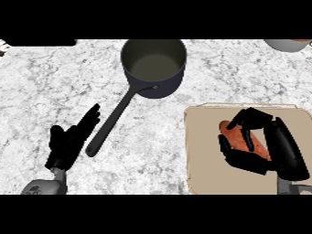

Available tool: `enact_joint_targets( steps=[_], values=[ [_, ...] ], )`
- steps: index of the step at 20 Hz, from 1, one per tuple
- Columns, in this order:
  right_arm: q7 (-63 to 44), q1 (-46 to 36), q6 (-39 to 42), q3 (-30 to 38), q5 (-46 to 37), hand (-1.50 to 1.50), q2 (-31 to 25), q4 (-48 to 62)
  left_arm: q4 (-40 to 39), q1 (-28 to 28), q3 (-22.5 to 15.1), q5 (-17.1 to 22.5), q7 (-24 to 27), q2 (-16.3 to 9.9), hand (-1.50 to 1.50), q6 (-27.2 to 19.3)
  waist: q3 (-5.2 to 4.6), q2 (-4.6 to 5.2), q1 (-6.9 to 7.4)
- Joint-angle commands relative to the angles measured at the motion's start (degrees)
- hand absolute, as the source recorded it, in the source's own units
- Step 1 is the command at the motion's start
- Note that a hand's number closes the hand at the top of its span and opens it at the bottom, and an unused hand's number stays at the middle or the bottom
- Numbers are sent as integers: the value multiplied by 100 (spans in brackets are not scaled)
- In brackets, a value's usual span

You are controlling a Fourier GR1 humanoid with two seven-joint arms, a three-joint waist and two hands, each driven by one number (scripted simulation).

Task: Pick the sweet potato from the tray and place it in the pot

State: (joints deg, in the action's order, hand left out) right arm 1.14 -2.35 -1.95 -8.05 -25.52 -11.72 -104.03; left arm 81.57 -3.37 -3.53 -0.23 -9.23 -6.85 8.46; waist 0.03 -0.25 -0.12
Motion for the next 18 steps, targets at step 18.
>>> enact_joint_targets(
  steps=[18],
  values=[
    [-3429,-4869,881,-860,-1668,150,1158,2694,-422,-226,106,-39,149,32,0,180,-9,50,132]
  ],
)
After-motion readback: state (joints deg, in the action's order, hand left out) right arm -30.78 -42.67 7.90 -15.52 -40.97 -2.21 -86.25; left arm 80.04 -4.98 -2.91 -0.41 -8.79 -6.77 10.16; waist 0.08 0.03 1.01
